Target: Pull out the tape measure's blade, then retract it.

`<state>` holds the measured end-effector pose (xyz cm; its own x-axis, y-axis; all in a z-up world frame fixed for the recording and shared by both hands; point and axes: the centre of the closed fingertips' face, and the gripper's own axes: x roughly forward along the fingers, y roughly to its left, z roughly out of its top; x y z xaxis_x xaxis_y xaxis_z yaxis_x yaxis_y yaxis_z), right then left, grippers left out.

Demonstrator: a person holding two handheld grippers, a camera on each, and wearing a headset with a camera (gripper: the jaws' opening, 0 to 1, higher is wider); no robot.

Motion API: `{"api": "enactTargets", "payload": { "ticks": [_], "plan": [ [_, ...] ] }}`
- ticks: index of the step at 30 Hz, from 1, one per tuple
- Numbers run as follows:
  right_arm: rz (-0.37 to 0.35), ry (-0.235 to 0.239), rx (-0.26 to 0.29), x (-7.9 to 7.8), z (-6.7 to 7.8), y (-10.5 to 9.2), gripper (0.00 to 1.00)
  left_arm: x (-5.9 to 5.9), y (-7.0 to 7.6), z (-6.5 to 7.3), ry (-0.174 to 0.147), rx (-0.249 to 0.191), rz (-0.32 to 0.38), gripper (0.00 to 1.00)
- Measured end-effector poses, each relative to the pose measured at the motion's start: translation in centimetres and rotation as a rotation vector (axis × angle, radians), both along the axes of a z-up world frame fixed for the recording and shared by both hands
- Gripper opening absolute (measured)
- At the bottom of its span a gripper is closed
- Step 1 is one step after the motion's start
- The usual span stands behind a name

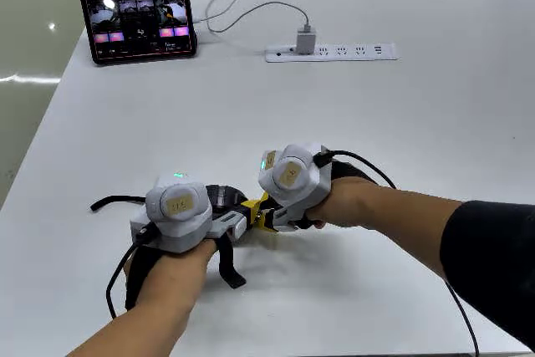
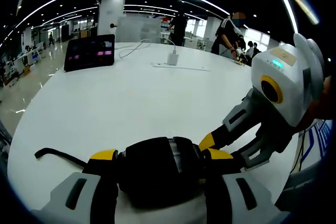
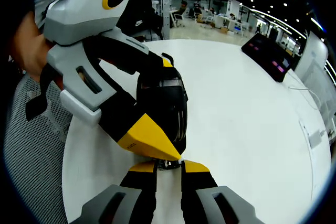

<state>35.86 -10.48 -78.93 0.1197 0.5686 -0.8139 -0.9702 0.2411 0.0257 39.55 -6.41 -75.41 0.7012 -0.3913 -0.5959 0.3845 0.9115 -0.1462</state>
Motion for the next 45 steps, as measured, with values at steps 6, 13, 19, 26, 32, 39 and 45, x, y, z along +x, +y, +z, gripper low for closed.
{"api": "enactTargets", "payload": {
  "ticks": [6,13,19,26,32,39,45],
  "plan": [
    [0.015,-0.011,-0.011,-0.4,0.2,-0.4,0.15,0.3,0.1,0.9,-0.005,-0.014,-0.014,0.63],
    [-0.012,-0.021,0.006,-0.6,1.2,-1.2,0.18,1.0,1.0,1.4,-0.027,-0.009,-0.018,0.77],
    [-0.073,-0.017,0.023,-0.4,1.9,-2.6,0.20,0.7,1.7,1.4,-0.018,-0.021,-0.040,0.87],
    [-0.157,-0.006,0.071,-0.4,3.1,-4.6,0.26,0.0,2.0,1.0,-0.014,-0.024,-0.095,0.99],
    [-0.189,-0.015,0.089,-1.1,4.2,-6.5,0.30,-0.5,2.5,1.0,-0.014,-0.030,-0.151,0.99],
    [-0.243,-0.012,0.099,-1.7,4.5,-8.9,0.36,-1.7,2.1,1.2,0.022,-0.082,-0.295,0.99],
    [-0.282,-0.015,0.109,-2.5,4.8,-10.7,0.43,-2.8,2.7,1.4,0.029,-0.043,-0.395,0.99]
  ]
}}
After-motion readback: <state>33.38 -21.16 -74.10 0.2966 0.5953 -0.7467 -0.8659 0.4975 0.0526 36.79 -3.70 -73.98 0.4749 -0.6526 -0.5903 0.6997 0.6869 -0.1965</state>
